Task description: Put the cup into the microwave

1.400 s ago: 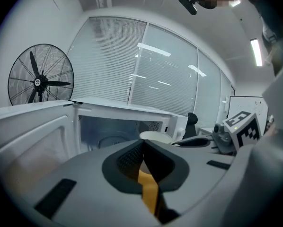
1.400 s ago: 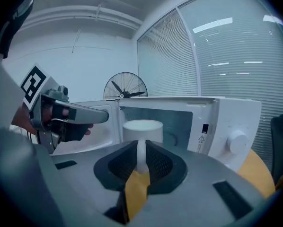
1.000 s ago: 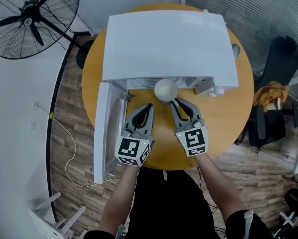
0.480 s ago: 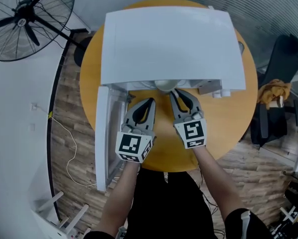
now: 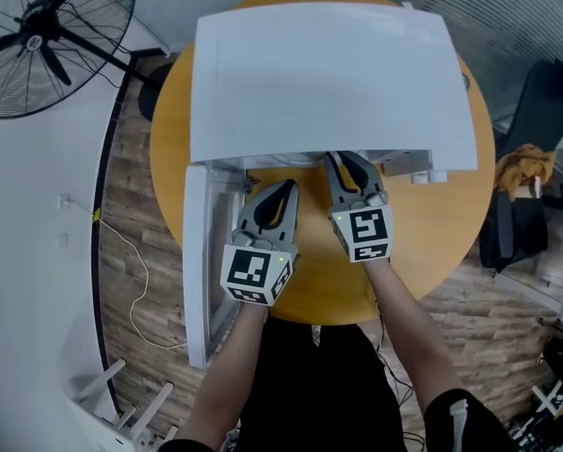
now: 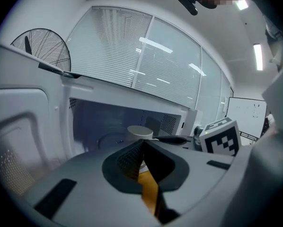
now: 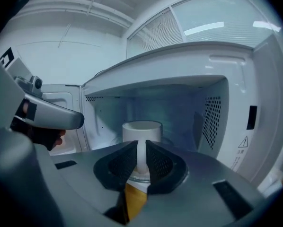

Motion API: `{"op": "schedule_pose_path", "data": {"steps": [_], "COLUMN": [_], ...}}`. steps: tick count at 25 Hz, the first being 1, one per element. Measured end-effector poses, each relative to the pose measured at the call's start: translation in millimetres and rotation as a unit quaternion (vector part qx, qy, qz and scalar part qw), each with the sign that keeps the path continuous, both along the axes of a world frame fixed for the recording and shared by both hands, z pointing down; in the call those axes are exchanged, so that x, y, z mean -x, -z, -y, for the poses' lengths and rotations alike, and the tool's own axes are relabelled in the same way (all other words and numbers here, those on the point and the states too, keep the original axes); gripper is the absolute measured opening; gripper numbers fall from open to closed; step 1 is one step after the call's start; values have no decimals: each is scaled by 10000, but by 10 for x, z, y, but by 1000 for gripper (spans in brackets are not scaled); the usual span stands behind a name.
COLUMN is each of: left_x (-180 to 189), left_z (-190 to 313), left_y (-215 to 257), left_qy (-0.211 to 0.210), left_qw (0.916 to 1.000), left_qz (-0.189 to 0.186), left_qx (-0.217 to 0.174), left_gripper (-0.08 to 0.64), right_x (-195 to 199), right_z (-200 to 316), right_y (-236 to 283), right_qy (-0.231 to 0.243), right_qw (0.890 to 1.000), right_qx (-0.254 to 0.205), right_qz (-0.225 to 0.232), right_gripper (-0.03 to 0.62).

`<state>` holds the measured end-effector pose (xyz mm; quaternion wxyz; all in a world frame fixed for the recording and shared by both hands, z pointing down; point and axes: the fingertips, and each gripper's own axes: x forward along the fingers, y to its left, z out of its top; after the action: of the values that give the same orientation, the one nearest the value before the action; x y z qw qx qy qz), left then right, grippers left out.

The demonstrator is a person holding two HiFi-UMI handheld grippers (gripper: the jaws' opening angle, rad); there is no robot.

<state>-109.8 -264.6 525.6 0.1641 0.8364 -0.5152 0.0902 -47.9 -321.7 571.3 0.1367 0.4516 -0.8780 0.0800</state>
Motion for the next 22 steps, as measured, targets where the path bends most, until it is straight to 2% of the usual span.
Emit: {"op": "schedule_pose_path", "data": {"steps": [8,22], "left_x": [-23,-64], "left_z": [51,106], "left_y": [-49,-51], "left_qy": [-75,-157], "left_qw": [10000,9998], "left_qz": [18,-23], "left_qx": [49,90], "left_gripper": [-5,-5], "right_x": [36,158], "right_z": [152,398], "right_y": [-46,-92], "right_qy": [-45,-21], "right_qw": [9999,9998], "right_qx": [-64,-198], "right_qz": [82,-96], "right_gripper": [57,61]}}
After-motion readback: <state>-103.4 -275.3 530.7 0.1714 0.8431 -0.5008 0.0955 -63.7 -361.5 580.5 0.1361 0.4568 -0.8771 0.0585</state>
